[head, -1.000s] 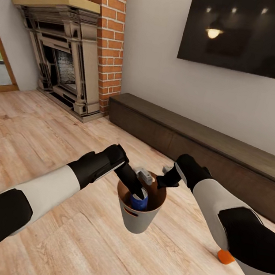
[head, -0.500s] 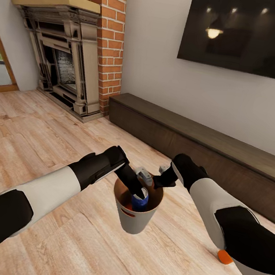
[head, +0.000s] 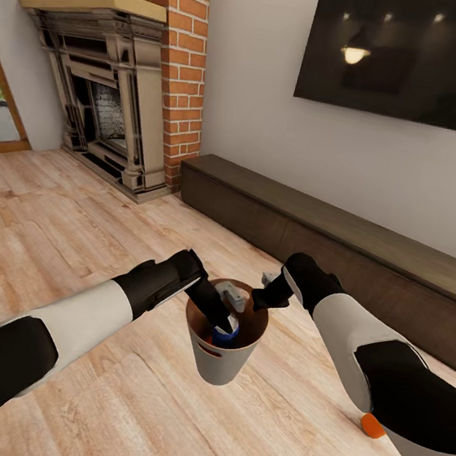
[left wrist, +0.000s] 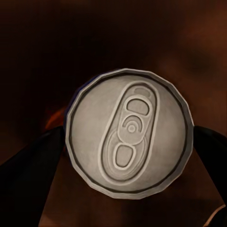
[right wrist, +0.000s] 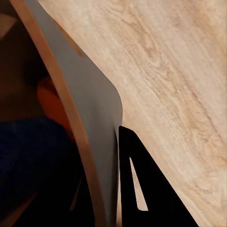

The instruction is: Put the three can of soda from the living room inside the tash can in the kitchen.

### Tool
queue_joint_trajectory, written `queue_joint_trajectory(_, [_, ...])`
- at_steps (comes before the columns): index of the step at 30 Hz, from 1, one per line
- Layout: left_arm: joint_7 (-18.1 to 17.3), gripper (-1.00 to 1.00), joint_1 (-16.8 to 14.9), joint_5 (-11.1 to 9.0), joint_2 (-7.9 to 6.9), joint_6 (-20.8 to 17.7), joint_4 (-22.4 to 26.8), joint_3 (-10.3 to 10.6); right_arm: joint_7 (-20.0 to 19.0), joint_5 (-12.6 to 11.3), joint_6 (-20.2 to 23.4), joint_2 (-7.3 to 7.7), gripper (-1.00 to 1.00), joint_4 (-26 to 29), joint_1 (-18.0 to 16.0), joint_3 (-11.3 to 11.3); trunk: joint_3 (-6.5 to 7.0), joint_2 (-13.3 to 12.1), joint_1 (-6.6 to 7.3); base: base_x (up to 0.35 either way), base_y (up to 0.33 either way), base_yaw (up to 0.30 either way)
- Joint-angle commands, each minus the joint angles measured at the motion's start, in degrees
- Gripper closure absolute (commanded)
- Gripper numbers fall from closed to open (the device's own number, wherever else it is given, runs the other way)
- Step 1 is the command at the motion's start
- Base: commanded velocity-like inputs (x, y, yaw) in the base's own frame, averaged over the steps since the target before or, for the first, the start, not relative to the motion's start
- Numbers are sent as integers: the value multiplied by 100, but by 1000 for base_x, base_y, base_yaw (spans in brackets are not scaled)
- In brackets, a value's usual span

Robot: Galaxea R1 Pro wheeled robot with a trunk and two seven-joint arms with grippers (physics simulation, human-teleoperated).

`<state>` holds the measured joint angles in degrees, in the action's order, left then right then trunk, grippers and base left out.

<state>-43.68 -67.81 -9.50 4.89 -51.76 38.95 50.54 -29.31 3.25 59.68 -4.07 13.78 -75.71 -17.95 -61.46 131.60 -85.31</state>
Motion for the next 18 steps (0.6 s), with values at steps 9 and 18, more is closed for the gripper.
queue_joint_trajectory(9, [17, -100, 13, -23, 11, 50, -76, 59, -40, -149, 32, -6, 100, -5, -5, 55, 1, 0, 1, 0, 0, 0])
queue_joint_trajectory(18, [24, -100, 14, -36, -15, 76, -40, 57, -40, -149, 32, -6, 100, -6, -5, 47, 1, 0, 1, 0, 0, 0])
